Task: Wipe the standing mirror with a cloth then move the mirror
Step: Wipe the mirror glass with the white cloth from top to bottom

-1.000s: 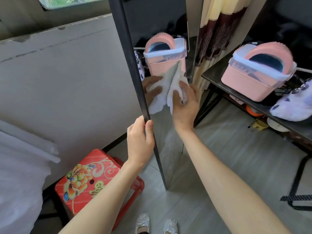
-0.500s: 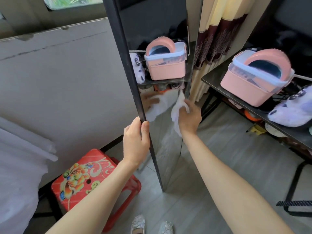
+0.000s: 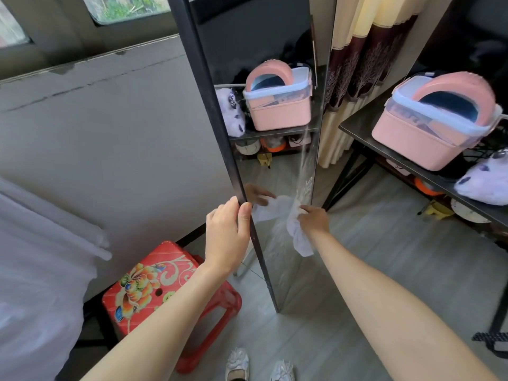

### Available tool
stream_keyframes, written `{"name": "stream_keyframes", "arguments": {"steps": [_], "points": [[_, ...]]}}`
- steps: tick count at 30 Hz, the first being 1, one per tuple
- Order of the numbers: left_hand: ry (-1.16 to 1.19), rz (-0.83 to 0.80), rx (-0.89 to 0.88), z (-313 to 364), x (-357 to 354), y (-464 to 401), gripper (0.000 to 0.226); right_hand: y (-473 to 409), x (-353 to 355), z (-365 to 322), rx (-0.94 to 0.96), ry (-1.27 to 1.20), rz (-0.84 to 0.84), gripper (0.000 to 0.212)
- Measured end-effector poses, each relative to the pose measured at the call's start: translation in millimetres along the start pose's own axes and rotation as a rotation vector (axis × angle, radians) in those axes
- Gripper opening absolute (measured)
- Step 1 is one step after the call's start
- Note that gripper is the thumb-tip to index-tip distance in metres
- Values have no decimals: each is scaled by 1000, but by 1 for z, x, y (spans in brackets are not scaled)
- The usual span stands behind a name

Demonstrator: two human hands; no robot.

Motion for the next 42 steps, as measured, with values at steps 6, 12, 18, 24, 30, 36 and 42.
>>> {"name": "stream_keyframes", "arguments": {"steps": [6,12,18,24,30,36,42], "points": [[-406,-453,173,-21,-24,33,34,7,28,9,-73,-232,154,35],[-571,-969,235,-5,-49,56,37,12,66,10,62,-271,262,43],[-344,-923,-1,31,-77,41,37,16,81,27,-27,-330,207,49],[-429,-737,-397,44,-91,31,31,16,98,28,-13,-378,284,48],[-565,-610,-778,47,-103,6,17,1,97,-10,139,-418,333,37],[-975,-648,-762,44,-112,-16,46,-22,97,-85,339,-531,246,34],[-1047,-792,-969,47,-113,-15,48,-47,70,-127,550,-405,204,34]]}}
Point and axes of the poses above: each hand's wrist, its own y-axis away from the middle knuckle, its own x-axis out of the back of the hand, z = x × y, the point moved 4 cm from there along -y, towards the middle knuckle, and after that the axes turned 12 degrees about z, right-handed, at the moved point
